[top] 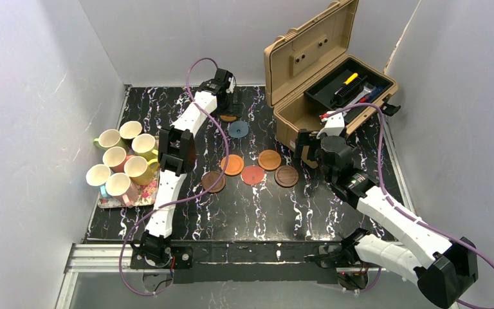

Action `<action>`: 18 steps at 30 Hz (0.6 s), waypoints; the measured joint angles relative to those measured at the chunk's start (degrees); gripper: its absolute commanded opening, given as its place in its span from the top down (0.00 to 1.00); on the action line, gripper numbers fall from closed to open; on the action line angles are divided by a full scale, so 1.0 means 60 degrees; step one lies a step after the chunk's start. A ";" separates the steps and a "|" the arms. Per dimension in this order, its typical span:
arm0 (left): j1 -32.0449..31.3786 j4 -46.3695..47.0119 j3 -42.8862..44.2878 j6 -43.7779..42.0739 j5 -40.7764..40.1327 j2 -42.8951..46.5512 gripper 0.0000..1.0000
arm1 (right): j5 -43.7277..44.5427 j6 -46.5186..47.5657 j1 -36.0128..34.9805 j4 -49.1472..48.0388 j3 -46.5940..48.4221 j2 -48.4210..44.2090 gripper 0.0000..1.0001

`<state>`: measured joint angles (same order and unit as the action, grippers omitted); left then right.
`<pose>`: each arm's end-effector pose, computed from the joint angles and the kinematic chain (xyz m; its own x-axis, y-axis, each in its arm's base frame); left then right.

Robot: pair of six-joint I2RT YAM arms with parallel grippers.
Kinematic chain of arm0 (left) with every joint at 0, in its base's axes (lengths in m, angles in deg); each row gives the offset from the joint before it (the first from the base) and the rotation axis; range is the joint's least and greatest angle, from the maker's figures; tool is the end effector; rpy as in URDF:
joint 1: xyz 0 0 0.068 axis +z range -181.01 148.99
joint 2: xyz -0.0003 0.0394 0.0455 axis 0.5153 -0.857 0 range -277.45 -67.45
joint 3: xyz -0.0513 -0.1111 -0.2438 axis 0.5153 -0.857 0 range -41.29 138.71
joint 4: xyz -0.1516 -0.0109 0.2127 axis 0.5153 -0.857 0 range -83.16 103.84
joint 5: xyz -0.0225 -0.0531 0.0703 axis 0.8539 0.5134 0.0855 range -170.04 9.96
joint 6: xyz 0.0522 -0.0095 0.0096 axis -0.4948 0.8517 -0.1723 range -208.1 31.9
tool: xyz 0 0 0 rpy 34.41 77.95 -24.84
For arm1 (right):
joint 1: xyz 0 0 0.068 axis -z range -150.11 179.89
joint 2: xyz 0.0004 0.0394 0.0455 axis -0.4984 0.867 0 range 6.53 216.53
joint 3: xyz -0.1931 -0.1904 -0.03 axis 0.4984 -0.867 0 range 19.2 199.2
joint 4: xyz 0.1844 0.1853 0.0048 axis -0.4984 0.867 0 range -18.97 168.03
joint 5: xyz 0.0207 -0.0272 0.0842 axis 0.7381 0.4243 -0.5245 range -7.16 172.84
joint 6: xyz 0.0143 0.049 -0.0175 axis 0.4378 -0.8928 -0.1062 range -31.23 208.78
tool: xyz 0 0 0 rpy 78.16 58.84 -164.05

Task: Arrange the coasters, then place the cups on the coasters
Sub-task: Move the coaster to the center of the board.

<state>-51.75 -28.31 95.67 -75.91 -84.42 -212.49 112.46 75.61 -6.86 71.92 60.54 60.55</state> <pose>0.5222 -0.1948 0.2056 -0.7675 0.0653 -0.6377 0.1486 0.9858 -0.0778 0.1861 0.1170 0.3072 -0.2138 0.0875 -0.9730 -0.0887 0.9901 0.1086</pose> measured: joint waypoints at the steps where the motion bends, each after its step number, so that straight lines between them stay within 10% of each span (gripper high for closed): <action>1: 0.0000 0.0036 0.0004 -0.0022 0.0036 -0.0076 0.02 | 0.0000 0.0011 0.0000 -0.0033 0.0000 0.0000 0.01; 18: 0.0000 0.0463 0.0084 -0.0565 0.0029 -0.0364 0.02 | -0.0040 0.0015 0.0000 -0.0441 -0.0040 0.0331 0.01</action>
<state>-51.75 -25.53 96.18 -79.30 -84.25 -214.67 112.22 75.69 -6.86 69.27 60.30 62.54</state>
